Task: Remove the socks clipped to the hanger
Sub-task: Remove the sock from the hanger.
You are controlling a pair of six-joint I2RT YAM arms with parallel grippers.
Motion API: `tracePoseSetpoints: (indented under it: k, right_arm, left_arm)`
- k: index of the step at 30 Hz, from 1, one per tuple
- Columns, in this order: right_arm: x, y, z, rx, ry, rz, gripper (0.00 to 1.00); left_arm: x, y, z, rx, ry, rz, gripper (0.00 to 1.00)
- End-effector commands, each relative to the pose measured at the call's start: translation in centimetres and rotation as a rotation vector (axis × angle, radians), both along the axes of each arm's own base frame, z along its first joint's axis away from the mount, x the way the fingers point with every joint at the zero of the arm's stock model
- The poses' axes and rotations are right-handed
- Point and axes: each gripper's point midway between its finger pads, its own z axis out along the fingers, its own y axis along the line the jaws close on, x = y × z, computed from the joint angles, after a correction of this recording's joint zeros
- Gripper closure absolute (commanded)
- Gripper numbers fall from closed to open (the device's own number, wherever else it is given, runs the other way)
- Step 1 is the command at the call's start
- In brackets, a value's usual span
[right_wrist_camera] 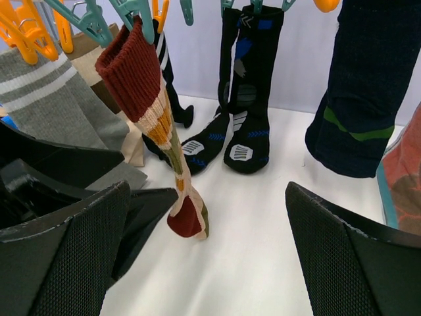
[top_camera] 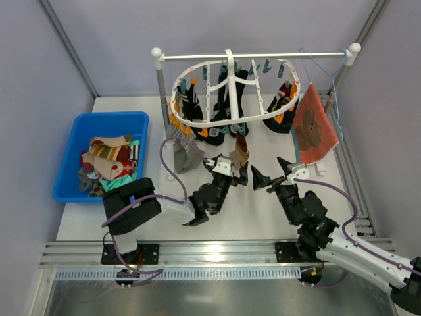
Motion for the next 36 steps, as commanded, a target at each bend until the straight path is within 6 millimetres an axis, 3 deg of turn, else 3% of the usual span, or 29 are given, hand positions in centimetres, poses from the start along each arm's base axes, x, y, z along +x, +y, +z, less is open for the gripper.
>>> tracePoseSetpoints:
  k: [1,5,15,18,19,21,22,27,32,36]
  right_arm:
    - [0.0,-0.3,0.8,0.052,-0.022,-0.009,0.00]
    - [-0.1,-0.3,0.8,0.052,-0.022,-0.006,0.00]
    - [-0.2,0.0,0.8,0.048,-0.023,0.011,0.00]
    - [-0.1,0.1,0.8,0.044,-0.020,0.011,0.00]
    - [0.0,0.1,0.8,0.041,-0.019,0.010,0.00]
    - [0.0,0.2,0.7,0.038,-0.018,0.013,0.00]
    - [0.1,0.3,0.8,0.032,-0.018,0.014,0.00]
    - [0.1,1.2,2.0,0.016,-0.035,0.048,0.00]
    - [1.0,2.6,3.7,-0.029,-0.035,0.060,0.00]
    - [1.3,3.7,7.5,-0.032,-0.070,0.084,0.00]
  left_arm:
    - [-0.5,-1.0,1.6,-0.124,-0.030,-0.038,0.00]
    - [-0.9,-2.2,1.0,-0.118,-0.023,-0.050,0.00]
    - [0.4,-2.3,0.0,-0.101,-0.030,0.035,0.02]
    - [0.9,-2.1,-0.3,-0.079,-0.067,0.071,0.22]
    - [1.0,-2.1,-0.5,-0.076,-0.064,0.080,0.37]
    - [1.3,-2.0,-0.8,-0.068,-0.061,0.094,0.53]
    - [1.3,-2.0,-0.9,-0.065,-0.060,0.097,0.69]
    - [1.1,-1.6,-0.5,-0.080,-0.058,0.090,1.00]
    - [0.9,-1.5,-0.4,-0.093,-0.056,0.077,1.00]
    - [0.8,-1.7,-0.3,-0.094,-0.057,0.069,1.00]
